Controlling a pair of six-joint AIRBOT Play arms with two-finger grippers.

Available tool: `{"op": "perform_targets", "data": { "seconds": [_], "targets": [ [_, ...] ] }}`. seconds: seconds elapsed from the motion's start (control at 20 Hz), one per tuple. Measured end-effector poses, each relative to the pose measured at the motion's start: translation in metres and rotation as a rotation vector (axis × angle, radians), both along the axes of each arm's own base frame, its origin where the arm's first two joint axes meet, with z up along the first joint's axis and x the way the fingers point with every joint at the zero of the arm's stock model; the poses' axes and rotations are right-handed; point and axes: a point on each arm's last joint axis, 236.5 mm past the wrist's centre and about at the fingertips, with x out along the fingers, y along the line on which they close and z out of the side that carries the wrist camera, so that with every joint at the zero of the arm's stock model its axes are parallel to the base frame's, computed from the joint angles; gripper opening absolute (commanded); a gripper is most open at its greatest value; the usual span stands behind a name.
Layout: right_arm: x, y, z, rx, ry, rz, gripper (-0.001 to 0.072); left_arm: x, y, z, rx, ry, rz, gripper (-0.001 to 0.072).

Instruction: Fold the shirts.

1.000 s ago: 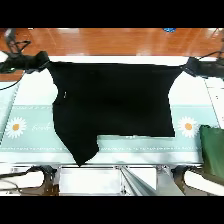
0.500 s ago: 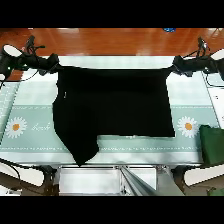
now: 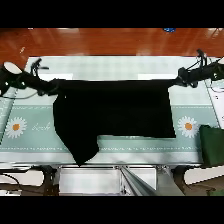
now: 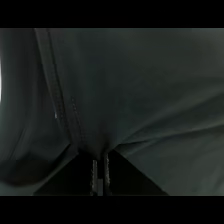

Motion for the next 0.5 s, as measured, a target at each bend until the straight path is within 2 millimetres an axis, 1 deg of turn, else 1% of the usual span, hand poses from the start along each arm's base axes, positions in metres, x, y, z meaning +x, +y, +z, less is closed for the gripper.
{"op": "perform_targets", "data": {
  "seconds": [0.1, 0.2, 0.3, 0.35, 0.4, 0.45, 0.5],
  "targets": [
    [-0.013, 0.004, -0.014, 0.007, 0.043, 0.011, 0.0022, -0.016, -0.001, -0.014, 0.001, 0.037, -0.007, 0.0022],
    [-0.023, 0.005, -0.024, 0.008, 0.075, 0.019, 0.0022, -0.023, -0.002, -0.021, 0.001, 0.052, -0.007, 0.0022],
    [-0.029, 0.006, -0.030, 0.006, 0.095, 0.024, 0.0023, -0.027, -0.003, -0.024, 0.001, 0.060, -0.011, 0.0022],
    [-0.031, 0.006, -0.031, 0.006, 0.101, 0.026, 0.0071, -0.029, -0.003, -0.026, 0.001, 0.065, -0.011, 0.0023],
    [-0.033, 0.006, -0.033, 0.006, 0.108, 0.028, 0.0307, -0.029, -0.003, -0.027, 0.002, 0.066, -0.011, 0.0070],
    [-0.034, 0.006, -0.033, 0.006, 0.112, 0.026, 0.0408, -0.029, -0.002, -0.027, 0.003, 0.065, -0.010, 0.0281],
    [-0.035, 0.006, -0.034, 0.008, 0.119, 0.023, 0.0408, -0.029, -0.002, -0.026, 0.004, 0.063, -0.010, 0.0493]
  ]
}}
